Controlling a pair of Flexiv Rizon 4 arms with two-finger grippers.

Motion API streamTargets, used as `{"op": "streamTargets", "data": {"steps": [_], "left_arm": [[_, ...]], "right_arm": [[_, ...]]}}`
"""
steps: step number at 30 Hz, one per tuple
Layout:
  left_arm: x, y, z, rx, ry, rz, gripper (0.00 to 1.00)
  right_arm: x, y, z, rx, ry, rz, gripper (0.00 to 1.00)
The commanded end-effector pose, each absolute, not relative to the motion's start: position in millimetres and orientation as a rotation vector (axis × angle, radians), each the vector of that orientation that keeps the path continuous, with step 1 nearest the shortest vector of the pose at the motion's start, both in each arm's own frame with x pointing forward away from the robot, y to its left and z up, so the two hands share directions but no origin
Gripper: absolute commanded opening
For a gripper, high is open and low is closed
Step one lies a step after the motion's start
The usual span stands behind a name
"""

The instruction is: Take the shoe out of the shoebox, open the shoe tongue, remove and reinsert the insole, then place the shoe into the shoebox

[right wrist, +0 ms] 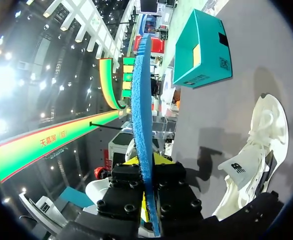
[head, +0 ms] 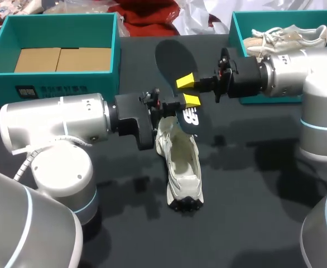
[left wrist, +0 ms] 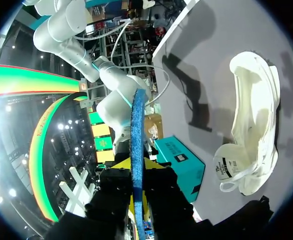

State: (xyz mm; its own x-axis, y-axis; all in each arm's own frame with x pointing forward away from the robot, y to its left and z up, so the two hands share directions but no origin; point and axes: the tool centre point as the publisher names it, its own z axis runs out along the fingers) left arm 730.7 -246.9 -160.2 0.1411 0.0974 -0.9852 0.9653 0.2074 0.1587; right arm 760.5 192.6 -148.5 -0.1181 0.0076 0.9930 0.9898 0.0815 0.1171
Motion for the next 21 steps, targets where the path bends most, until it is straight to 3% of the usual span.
{"op": "streamTargets", "data": {"steps": [1,10,21], "left_arm": [[721,-227,-152,1.179,1.254,-0.900,1.00],[710,-154,-126,1.389,1.293,-0.904,1.00],[710,-154,-126,1.389,1.293,-0.904,1.00]], "right_arm": [[759,192,-153,-1.105,-1.330,-1.226,0.00],[746,181,-165,-1.126,-1.289,-1.214,0.00],[737,183,-174,-1.120,-1.277,-1.194,0.00]]}}
